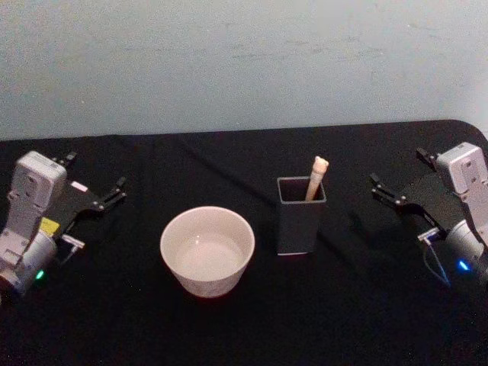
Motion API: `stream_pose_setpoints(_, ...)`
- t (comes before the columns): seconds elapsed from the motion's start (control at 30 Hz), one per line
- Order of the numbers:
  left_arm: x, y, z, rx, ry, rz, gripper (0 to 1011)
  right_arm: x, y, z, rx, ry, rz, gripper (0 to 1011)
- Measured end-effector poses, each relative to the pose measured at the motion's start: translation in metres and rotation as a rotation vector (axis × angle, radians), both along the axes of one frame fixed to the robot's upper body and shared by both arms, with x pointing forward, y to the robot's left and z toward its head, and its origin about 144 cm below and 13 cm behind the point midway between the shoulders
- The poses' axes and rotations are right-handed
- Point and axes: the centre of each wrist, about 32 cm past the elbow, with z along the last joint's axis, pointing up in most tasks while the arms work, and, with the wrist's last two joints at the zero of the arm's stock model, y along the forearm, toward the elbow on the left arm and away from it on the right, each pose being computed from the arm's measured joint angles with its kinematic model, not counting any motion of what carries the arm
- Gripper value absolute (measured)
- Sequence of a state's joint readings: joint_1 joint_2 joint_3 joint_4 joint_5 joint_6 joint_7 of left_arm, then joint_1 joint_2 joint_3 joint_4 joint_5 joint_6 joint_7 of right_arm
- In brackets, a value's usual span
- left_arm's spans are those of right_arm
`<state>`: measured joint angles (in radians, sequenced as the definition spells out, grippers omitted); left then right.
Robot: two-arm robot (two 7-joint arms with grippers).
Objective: Pick up the stirring spoon with one hand, stir inside the cup, then place it back in its original position.
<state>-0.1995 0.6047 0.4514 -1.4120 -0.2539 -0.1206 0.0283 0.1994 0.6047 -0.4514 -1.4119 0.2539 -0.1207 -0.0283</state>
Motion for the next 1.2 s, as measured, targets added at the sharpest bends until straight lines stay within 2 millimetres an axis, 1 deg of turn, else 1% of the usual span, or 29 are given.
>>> stream_pose_setpoints(1.2, 0.0000, 0.0000, 0.0000, 0.000, 0.000, 0.000, 1001, 0.0001, 0.0015, 0.0001, 0.008, -0.016, -0.006, 1002)
